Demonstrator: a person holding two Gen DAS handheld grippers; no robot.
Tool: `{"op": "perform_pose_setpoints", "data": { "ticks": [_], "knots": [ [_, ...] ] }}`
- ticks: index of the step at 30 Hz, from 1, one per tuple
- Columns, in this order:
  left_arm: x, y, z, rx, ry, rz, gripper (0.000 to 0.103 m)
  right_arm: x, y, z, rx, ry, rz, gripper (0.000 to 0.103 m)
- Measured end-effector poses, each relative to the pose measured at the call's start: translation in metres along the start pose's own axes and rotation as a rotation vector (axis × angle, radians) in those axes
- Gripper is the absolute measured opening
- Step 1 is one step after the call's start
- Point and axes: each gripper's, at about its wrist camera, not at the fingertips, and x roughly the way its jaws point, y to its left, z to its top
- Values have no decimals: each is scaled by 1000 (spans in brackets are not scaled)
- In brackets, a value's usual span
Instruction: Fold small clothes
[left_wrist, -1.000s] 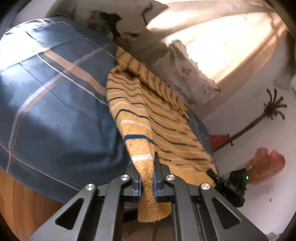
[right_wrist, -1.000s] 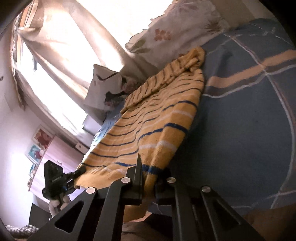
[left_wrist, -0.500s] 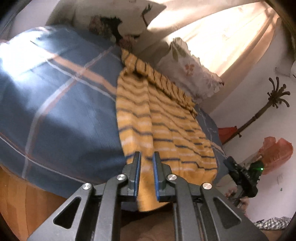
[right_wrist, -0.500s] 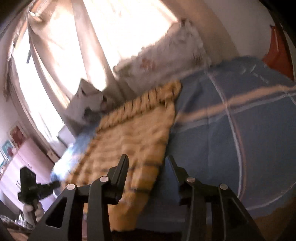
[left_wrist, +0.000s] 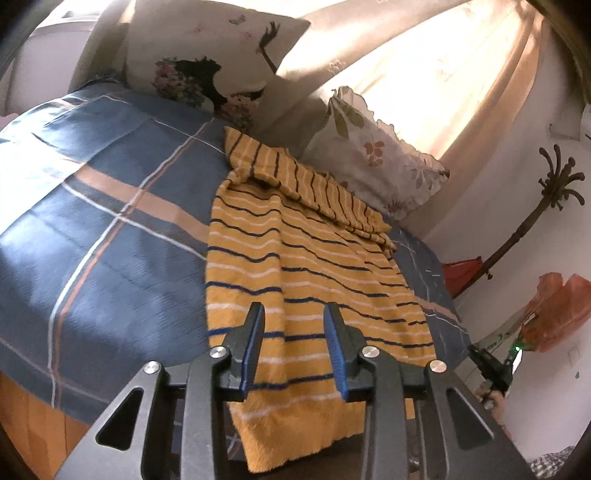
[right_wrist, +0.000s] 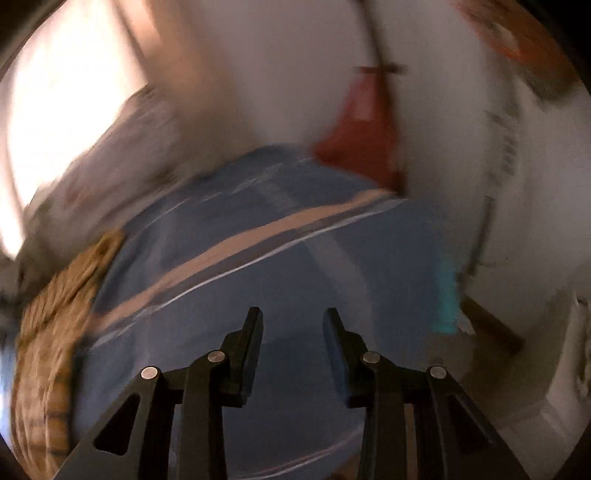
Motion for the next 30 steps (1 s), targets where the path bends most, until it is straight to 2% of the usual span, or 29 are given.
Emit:
{"op": "perform_pose_setpoints", "data": {
  "ticks": [4, 6, 9, 11, 12, 15, 17, 19, 22, 25, 26, 30],
  "knots": [
    [13, -7, 7, 12, 11, -8, 32, 21, -82, 17, 156, 47, -7, 43],
    [22, -11, 10, 15, 21, -11, 32, 32, -112, 18, 194, 66, 25, 44],
    [34, -17, 13, 17, 45, -8, 32, 43, -127, 14, 242, 72, 36, 44],
    [42, -22, 16, 18, 60, 2, 32, 31, -116, 18, 252, 28, 58, 46],
    [46, -25, 18, 25, 66, 12, 32, 23, -99, 22, 214, 10, 103, 46],
    [60, -35, 24, 39, 79, 31, 32, 7, -16, 35, 21, 7, 222, 48],
    [71, -43, 30, 42, 86, 38, 37, 11, 46, 39, -106, 43, 314, 54],
    [82, -49, 36, 25, 90, 33, 39, 24, 91, 41, -181, 78, 352, 56],
    [99, -58, 42, 38, 116, 13, 42, 51, 136, 45, -218, 137, 383, 56],
    [116, -65, 54, 88, 139, 61, 43, 73, 192, 41, -280, 248, 485, 56],
    [123, -66, 63, 101, 145, 73, 43, 79, 219, 41, -314, 282, 512, 56],
    [143, -59, 108, 90, 143, 85, 44, 105, 287, 46, -345, 381, 605, 57]
  ]
}}
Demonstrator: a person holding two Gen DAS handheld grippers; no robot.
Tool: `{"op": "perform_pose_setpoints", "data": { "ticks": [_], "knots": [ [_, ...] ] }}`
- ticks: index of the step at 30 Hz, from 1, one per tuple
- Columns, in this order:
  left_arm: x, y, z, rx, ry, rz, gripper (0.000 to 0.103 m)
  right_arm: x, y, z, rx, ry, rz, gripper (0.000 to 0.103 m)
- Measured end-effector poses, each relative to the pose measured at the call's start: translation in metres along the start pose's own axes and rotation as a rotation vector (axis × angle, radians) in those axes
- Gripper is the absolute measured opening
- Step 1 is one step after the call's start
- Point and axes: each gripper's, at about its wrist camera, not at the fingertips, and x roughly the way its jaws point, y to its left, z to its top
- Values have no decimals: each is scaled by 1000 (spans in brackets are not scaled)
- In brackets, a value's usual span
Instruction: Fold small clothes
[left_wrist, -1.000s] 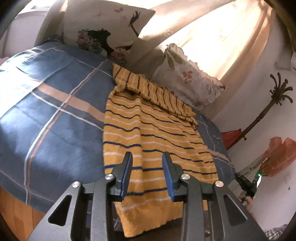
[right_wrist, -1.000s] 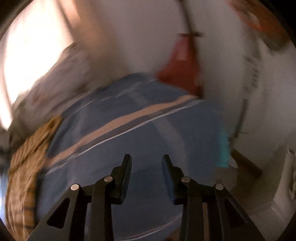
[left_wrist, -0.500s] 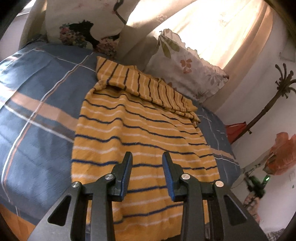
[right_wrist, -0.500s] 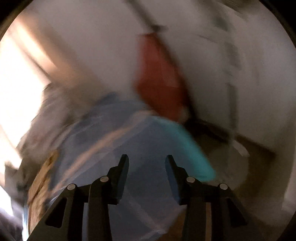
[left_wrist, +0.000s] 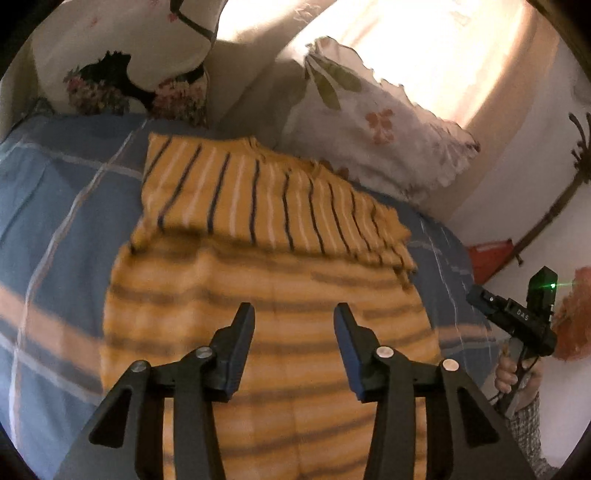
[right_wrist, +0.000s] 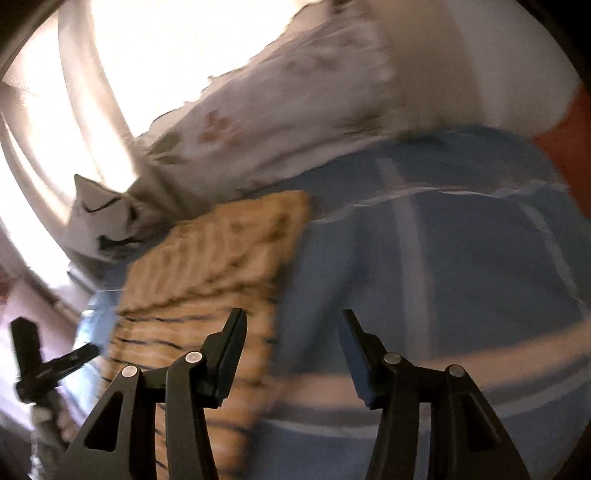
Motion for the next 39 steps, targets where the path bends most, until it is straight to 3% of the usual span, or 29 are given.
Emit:
{"op": "perform_pose_setpoints", "data": {
  "ticks": [5, 11, 15, 23, 31, 39],
  "knots": [
    [31, 38, 59, -81, 4, 28, 49, 63, 13, 42, -18, 52, -69, 58],
    [64, 99, 95, -171, 19, 122, 48, 102, 5, 67, -19, 71, -166, 59],
    [73, 132, 107, -251, 20, 88, 48, 114, -12, 74, 33, 84, -144, 59],
    [81, 157, 125, -300, 8, 32, 49, 125, -9, 90, 56, 68, -110, 59],
    [61, 153, 74, -310, 53, 0, 49, 82, 0, 19, 56, 154, 14, 59],
    [19, 123, 3, -327, 58, -128, 50, 40, 5, -67, 195, 224, 258, 59]
  ]
}}
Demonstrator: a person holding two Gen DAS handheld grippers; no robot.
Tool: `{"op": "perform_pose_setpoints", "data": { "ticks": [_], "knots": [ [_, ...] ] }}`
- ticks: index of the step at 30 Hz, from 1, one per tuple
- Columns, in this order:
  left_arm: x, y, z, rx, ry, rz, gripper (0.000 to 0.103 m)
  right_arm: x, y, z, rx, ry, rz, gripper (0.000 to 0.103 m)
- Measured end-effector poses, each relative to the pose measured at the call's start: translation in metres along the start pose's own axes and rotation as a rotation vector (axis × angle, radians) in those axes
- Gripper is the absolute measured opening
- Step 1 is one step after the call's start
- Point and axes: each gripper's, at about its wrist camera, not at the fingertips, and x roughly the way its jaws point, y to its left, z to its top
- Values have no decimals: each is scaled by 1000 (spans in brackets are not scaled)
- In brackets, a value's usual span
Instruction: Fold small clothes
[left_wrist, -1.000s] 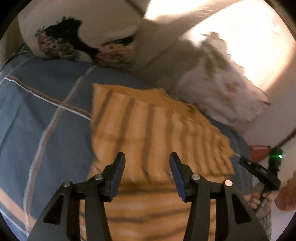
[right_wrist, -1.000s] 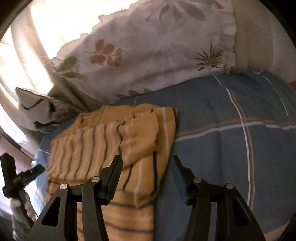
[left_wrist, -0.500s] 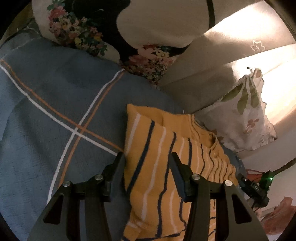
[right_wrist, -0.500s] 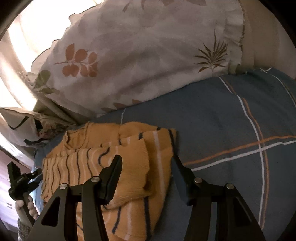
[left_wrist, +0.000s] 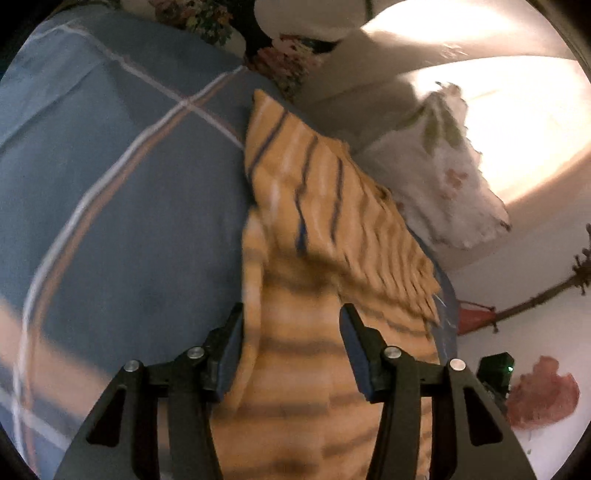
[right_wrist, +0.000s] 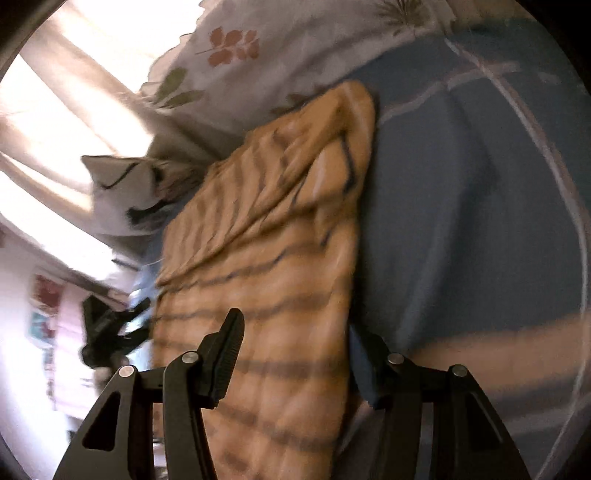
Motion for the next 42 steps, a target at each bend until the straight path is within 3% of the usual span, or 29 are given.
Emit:
{"op": "perform_pose_setpoints", "data": {
  "ticks": [3, 15, 19, 23, 28, 36, 37, 38, 40, 41, 42],
  "knots": [
    [-16, 3, -33, -10, -3, -36, 51, -2, -2, -35, 28, 31, 50, 59],
    [-85, 23, -144, -75, -82, -165, 52, -28, 6, -144, -10, 19, 212, 61],
    [-100, 33, -169, -65, -114, -173, 53, -27, 11, -166, -54, 20, 177, 61],
    [-105, 35, -188, -6, -131, -131, 57, -22, 20, -179, -105, 29, 136, 61],
    [-92, 42, -207, 22, -98, -79, 60, -15, 24, -182, -120, 33, 117, 61],
    [-75, 42, -216, 18, -26, -119, 60, -20, 29, -190, -146, 17, 80, 61],
    [-72, 42, -216, 9, -10, -122, 53, -19, 31, -191, -151, 18, 75, 61],
    [-71, 44, -217, 5, 4, -120, 32, -19, 32, -193, -155, 17, 67, 58],
    [-71, 45, -219, 3, 26, -115, 10, -20, 34, -193, -165, 15, 39, 35],
    [-75, 44, -219, 3, 19, -121, 10, -20, 35, -193, -166, 18, 34, 20],
    [-80, 41, -219, 7, 6, -131, 10, -22, 37, -193, -171, 14, 26, 18]
  ]
}}
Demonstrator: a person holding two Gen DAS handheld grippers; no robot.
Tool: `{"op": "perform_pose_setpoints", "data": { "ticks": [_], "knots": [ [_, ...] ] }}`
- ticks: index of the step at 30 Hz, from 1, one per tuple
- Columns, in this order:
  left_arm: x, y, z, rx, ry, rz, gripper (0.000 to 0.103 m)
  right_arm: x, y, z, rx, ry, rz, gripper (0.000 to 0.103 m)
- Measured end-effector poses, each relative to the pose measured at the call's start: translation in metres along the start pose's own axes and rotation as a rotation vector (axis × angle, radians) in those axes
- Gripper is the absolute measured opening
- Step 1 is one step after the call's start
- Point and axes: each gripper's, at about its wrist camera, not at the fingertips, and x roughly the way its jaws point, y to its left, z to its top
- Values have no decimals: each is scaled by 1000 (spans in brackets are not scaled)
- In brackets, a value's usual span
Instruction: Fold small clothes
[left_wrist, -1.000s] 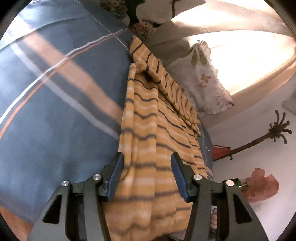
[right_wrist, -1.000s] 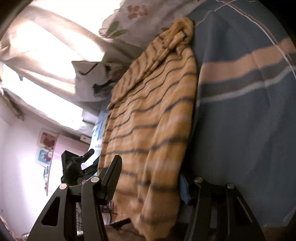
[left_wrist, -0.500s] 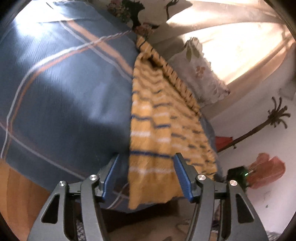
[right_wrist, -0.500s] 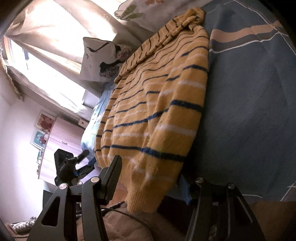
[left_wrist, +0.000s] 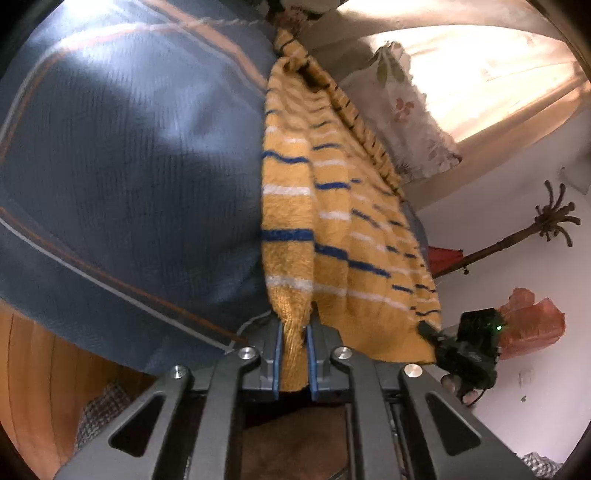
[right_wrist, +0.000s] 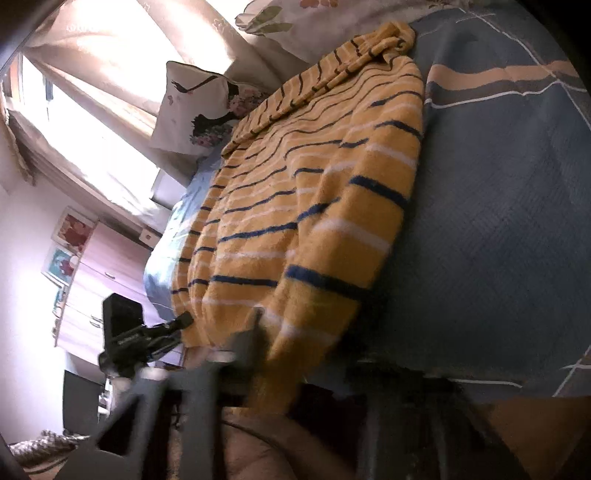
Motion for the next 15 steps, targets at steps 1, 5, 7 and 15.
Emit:
{"op": "perform_pose_setpoints", "data": {
  "ticks": [1, 5, 7, 15],
  "knots": [
    [-4, -4, 0, 8, -11, -8, 10, -3, 1, 1, -10, -3, 2, 16],
    [-30, -27, 4, 58, -70, -71, 9, -27, 19, 9, -59, -51, 39, 14],
    [-44, -40, 11, 83, -106, -93, 9, -41, 30, 18, -86, -82, 60, 14],
    [-55, -87, 87, 110, -212, -144, 6, -53, 57, 86, -100, -157, 135, 14]
  ]
}}
